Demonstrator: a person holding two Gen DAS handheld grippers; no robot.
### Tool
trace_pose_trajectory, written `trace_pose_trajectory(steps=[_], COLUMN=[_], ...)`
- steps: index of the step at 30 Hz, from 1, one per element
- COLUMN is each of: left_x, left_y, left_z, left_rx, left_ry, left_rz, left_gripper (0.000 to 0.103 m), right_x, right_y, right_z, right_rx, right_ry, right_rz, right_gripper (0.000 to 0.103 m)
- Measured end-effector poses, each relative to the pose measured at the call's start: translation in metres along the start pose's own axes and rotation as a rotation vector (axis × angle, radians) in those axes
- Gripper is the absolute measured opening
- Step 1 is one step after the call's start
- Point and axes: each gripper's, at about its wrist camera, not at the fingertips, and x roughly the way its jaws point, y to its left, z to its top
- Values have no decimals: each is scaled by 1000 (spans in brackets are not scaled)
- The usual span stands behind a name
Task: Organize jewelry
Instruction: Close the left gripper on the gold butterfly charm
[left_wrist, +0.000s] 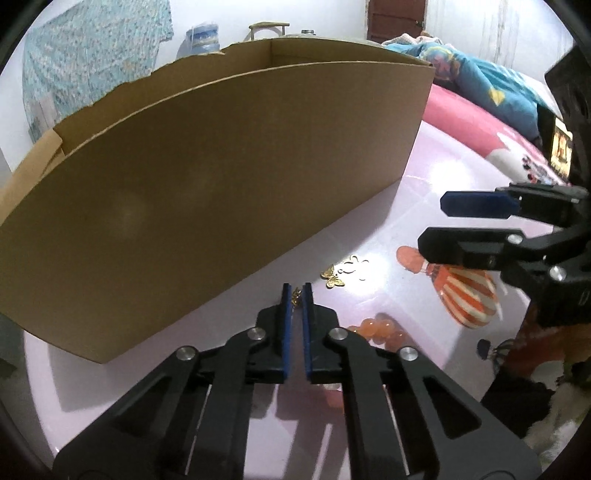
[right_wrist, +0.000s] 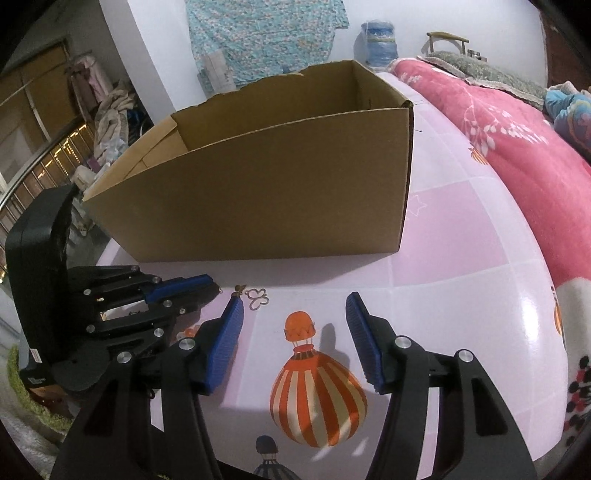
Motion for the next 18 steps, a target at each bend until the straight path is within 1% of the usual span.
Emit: trace_pose_trajectory(steps=[6, 10, 18], left_x=[-3, -6, -23], left_y=[4, 13, 35], left_z=[-5, -10, -19], left_rx=[-14, -58, -146], left_ry=[-12, -15, -41], left_rz=[1, -16, -22], left_gripper=[1, 1, 1], right_x=[-2, -5, -4], right_y=[2, 2, 9], right_z=[0, 1, 2], right_rx=[-8, -11, -47], right_ry=[-2, -9, -8], right_rz=[-2, 0, 9], right_gripper=[53, 53, 53])
